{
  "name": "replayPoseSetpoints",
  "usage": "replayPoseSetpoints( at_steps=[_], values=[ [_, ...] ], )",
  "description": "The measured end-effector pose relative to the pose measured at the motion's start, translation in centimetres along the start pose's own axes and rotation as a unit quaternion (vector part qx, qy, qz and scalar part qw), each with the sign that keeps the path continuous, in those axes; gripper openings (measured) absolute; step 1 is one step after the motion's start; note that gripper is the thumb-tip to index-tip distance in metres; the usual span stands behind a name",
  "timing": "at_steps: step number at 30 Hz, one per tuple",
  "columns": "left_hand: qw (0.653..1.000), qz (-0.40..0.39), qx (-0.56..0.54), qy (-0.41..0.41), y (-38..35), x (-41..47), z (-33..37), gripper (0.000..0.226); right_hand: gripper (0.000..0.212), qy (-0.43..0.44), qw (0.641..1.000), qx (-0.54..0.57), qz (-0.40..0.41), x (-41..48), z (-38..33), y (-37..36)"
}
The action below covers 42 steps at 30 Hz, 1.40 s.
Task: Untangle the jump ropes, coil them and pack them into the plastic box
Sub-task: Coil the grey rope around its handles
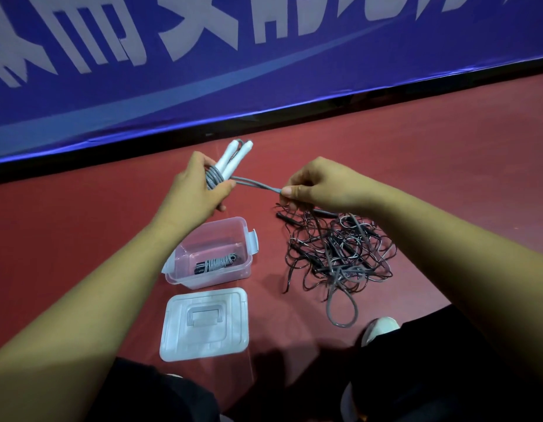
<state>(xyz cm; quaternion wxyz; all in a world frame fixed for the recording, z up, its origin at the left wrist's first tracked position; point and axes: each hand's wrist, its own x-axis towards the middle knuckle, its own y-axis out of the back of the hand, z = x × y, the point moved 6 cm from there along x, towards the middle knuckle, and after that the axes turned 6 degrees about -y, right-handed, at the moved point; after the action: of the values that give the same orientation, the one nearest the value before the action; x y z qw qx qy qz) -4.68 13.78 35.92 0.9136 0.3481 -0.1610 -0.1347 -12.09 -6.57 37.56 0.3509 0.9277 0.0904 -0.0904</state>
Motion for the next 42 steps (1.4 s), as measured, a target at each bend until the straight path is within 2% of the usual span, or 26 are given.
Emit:
replayPoseSetpoints(
  at_steps=[2, 4, 8, 12, 14, 19, 21, 25, 28, 30, 32, 36, 40, 42],
  values=[
    [0.995, -0.008, 0.091, -0.029, 0.0, -0.2, 0.1, 0.035, 0.024, -0.004, 0.999, 0.037, -0.008, -0.2, -0.1, -0.2],
    [0.986, -0.022, 0.162, -0.044, -0.2, -0.3, 0.2, 0.035, 0.021, 0.003, 1.0, 0.025, -0.004, -0.3, -0.4, -0.4],
    [0.972, -0.021, 0.225, -0.064, -0.4, -0.4, 0.3, 0.032, 0.021, 0.042, 0.987, -0.149, 0.038, -0.3, -1.3, -1.0],
    [0.961, -0.025, 0.263, -0.081, -0.7, -0.5, 0.0, 0.027, 0.02, 0.048, 0.978, -0.187, 0.078, -0.5, -1.3, -0.7],
    [0.957, -0.03, 0.278, -0.079, -0.8, -0.5, -0.2, 0.024, 0.02, 0.05, 0.981, -0.177, 0.065, -0.6, -1.4, -0.6],
    [0.937, -0.078, 0.336, -0.05, -2.5, -1.5, -0.2, 0.022, 0.025, 0.066, 0.995, -0.062, 0.032, -1.0, -2.5, -0.7],
    [0.934, -0.12, 0.333, -0.046, -3.8, -2.0, 0.1, 0.024, 0.026, 0.071, 0.996, -0.033, 0.029, -1.1, -2.6, -0.7],
    [0.942, -0.178, 0.282, -0.027, -5.3, -2.5, 0.7, 0.049, 0.023, 0.073, 0.997, 0.007, 0.014, -1.4, -2.4, 0.1],
    [0.93, -0.181, 0.314, -0.066, -5.1, -2.5, 1.1, 0.042, 0.016, 0.091, 0.994, -0.059, 0.025, -1.3, -2.2, 0.7],
    [0.921, -0.18, 0.333, -0.09, -4.9, -2.5, 1.3, 0.032, 0.01, 0.114, 0.983, -0.13, 0.068, -1.0, -2.3, 1.1],
    [0.92, -0.184, 0.329, -0.108, -5.1, -2.6, 1.6, 0.025, 0.024, 0.135, 0.971, -0.159, 0.12, -0.8, -2.4, 1.7],
    [0.925, -0.218, 0.263, -0.166, -5.7, -3.3, 2.7, 0.024, 0.033, 0.147, 0.957, -0.181, 0.173, -0.5, -2.3, 2.6],
    [0.935, -0.24, 0.173, -0.196, -5.4, -3.6, 3.1, 0.024, 0.023, 0.147, 0.955, -0.177, 0.186, -0.2, -1.8, 2.6],
    [0.941, -0.235, 0.116, -0.214, -5.0, -3.6, 3.3, 0.032, 0.019, 0.147, 0.959, -0.153, 0.186, 0.0, -1.3, 2.7]
  ],
)
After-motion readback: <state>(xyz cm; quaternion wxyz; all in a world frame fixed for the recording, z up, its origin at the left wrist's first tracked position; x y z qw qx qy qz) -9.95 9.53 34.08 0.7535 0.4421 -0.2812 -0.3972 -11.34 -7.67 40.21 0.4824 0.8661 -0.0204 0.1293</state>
